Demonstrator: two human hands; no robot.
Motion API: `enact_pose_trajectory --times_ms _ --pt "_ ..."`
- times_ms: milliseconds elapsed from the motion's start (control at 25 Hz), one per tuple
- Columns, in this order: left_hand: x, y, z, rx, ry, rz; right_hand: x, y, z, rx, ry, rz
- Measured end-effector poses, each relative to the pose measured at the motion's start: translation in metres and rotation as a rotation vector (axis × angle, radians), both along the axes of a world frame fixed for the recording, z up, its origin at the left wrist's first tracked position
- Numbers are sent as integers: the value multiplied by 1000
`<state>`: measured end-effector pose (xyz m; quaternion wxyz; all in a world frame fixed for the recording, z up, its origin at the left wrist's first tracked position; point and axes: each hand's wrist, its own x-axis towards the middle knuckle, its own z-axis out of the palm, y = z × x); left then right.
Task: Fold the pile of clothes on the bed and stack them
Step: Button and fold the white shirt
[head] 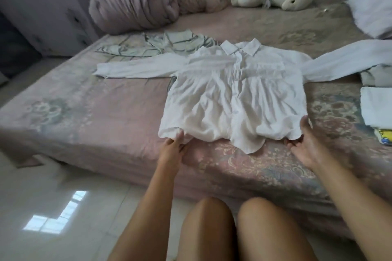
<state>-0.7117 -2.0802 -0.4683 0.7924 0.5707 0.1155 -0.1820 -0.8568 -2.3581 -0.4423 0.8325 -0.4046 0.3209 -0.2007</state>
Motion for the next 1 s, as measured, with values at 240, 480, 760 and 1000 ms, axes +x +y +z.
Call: enact_pose_trajectory --times_ms 240,480,760,1000 --pt "4 4 4 142 3 254 1 -6 -4 -187 397 -180" --pt "-18 21 -12 240 146 212 -28 -13 -17 -129 596 -320" --pt "-37 32 -15 275 131 168 -48 -1 -18 -596 747 -71" --pt "-41 28 -22 1395 -575 -18 -57 14 -45 -1803 920 -106"
